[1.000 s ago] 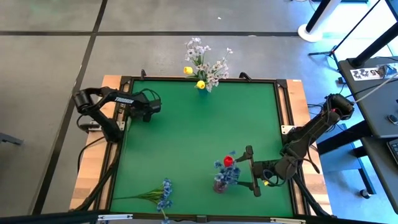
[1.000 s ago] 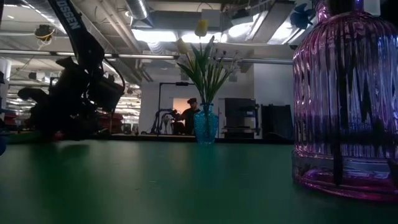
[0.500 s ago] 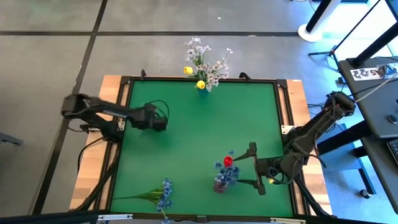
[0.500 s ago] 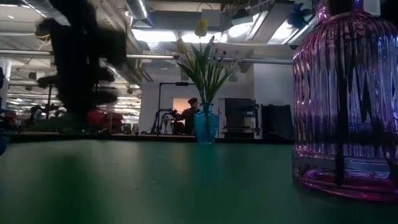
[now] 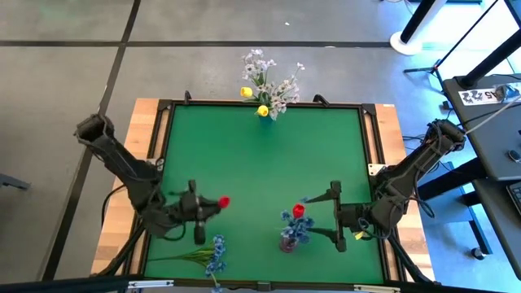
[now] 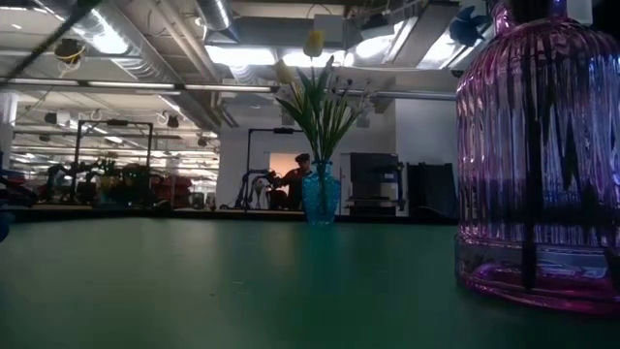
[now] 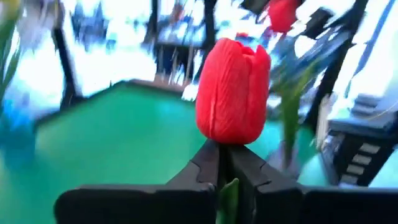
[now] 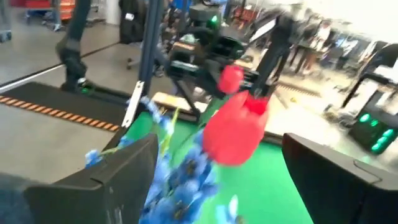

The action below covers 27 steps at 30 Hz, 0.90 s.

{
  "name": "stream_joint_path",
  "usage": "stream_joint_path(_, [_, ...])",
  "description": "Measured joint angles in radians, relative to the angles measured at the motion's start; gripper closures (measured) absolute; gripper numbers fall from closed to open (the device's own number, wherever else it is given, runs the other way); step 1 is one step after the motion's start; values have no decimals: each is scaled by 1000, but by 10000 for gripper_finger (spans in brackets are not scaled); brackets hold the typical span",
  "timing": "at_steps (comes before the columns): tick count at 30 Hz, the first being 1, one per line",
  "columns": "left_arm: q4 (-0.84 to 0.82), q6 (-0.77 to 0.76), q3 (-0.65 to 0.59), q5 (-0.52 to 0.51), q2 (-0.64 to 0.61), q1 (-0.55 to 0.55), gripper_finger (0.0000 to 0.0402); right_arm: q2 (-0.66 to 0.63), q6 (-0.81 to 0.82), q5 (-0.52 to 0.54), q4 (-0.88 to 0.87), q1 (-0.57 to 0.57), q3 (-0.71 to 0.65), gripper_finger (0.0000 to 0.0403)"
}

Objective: Sort flowers into vase by color
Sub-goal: Put the red tulip into the purple flower vase

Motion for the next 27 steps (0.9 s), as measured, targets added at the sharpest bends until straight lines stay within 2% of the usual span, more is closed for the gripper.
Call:
stream_joint_path(2, [252, 235, -1, 23, 48, -2, 391, -1, -33, 5, 35, 0, 0, 61])
stream_joint_path(3, [368, 335, -1, 74, 76, 10, 391, -1, -49, 11, 53, 0, 0, 61])
stream_joint_path(5, [612, 490, -1, 247, 134, 52, 391, -1, -75, 37, 86, 0, 0, 61])
stream_joint_path(8, [910, 582, -1, 562, 232, 134, 391, -1, -84, 63, 103, 0, 0, 61])
stream_joint_path(13, [1254, 637, 5, 841, 374, 244, 391, -1, -83, 73, 123, 1, 0, 61])
stream_joint_path(16, [1306, 643, 52, 1034, 428, 308, 391, -1, -84, 72, 136, 1, 0, 61])
stream_joint_path(19, [1299, 617, 123, 1138, 452, 346, 391, -1, -85, 72, 141, 0, 0, 61])
stream_joint_path(23, [1239, 612, 163, 1152, 463, 351, 391, -1, -82, 73, 139, 1, 0, 61])
stream_joint_path(27, [1250, 607, 174, 1139, 460, 347, 391, -1, -80, 72, 136, 1, 0, 61])
